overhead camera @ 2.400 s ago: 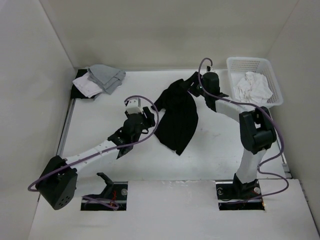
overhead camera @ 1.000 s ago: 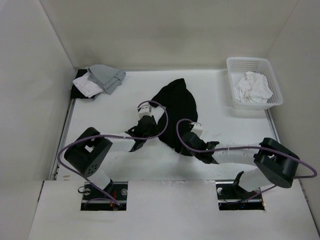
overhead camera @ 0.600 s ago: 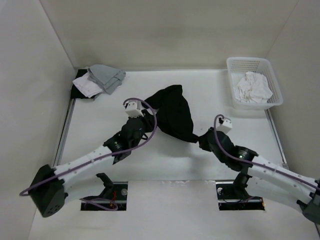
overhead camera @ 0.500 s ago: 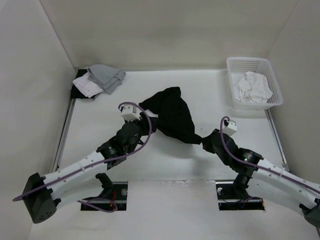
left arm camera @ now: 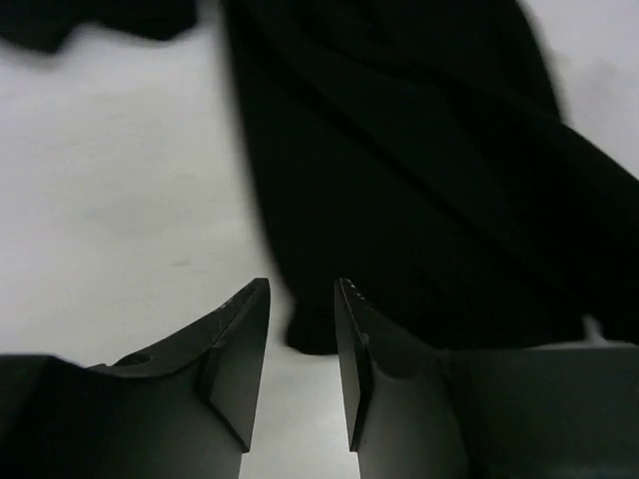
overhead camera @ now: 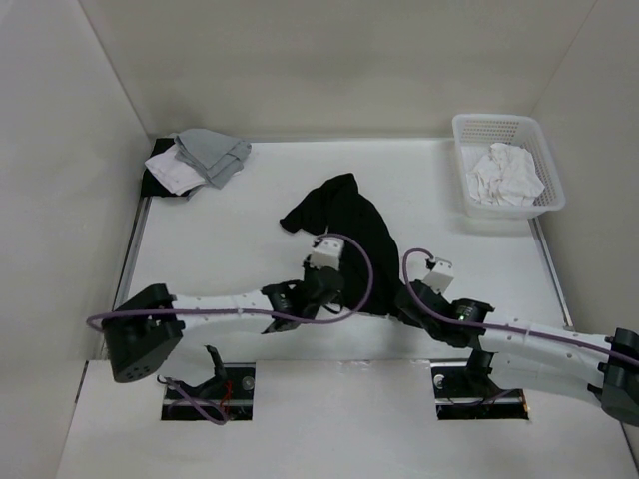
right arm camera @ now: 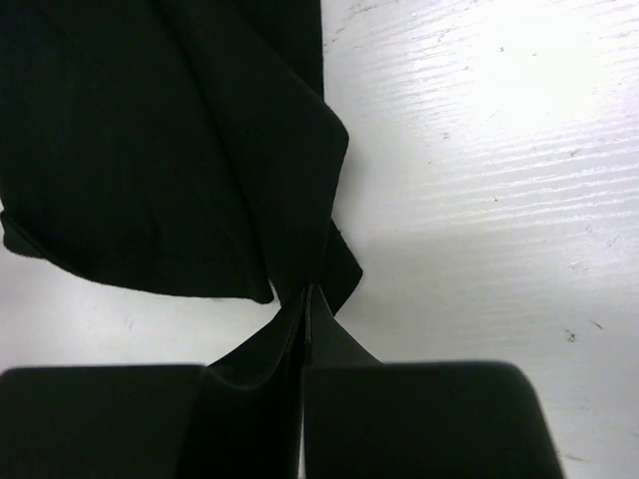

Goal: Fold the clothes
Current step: Flatten the tank top out

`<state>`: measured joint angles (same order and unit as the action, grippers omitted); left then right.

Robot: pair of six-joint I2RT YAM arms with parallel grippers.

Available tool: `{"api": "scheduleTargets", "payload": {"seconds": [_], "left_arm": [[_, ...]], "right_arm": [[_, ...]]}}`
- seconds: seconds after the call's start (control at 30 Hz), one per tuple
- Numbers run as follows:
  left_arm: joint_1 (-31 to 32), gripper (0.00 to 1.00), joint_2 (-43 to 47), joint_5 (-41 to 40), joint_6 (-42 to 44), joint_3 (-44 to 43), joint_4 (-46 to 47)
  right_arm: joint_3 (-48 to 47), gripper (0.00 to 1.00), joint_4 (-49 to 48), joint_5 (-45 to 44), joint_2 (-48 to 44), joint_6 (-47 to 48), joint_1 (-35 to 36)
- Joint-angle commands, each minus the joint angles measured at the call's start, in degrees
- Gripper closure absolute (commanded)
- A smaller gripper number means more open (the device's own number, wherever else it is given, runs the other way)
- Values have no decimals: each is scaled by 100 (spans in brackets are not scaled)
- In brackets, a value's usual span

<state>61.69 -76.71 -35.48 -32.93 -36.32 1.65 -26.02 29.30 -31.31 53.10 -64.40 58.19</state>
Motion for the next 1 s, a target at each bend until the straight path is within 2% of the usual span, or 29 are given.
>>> {"api": "scheduleTargets", "payload": {"seconds": [0.0, 0.07, 0.13, 0.23, 0.33, 0.43, 0.57, 0.73, 0.87, 0.97], "left_arm": [[759, 70, -361, 244, 989, -552, 1029], [1076, 70, -730, 279, 1270, -674, 1346], [1270, 66, -1081, 261, 1498, -911, 1460], [1341, 64, -1679, 366, 1737, -1368, 1575], [1420, 65, -2198, 525, 1553, -1720, 1610], [1473, 65, -2567, 350, 1290, -1958, 1567], [1499, 65, -2876, -63, 947, -2186, 1304], [1491, 62, -2920, -231, 59, -2205, 1135], [1455, 62, -2885, -56, -178, -2196, 1407], [1377, 61, -3025, 182, -214, -2248, 1382]], "right_arm": [[105, 100, -232, -279, -168, -336, 30], [202, 100, -188, -349, -317, -528, -110], [247, 100, -31, -498, -475, -739, -251], [264, 100, 295, -823, -818, -1065, -383], [360, 100, 384, -886, -1265, -1083, -716], [475, 100, 287, -745, -1714, -847, -1112], [633, 100, 24, -333, -2145, -381, -1919], [914, 100, -749, 808, -2322, 85, -2773], [1108, 100, -978, 1127, -2217, 51, -2801], [1126, 100, -970, 1022, -2173, -99, -2380]]}}
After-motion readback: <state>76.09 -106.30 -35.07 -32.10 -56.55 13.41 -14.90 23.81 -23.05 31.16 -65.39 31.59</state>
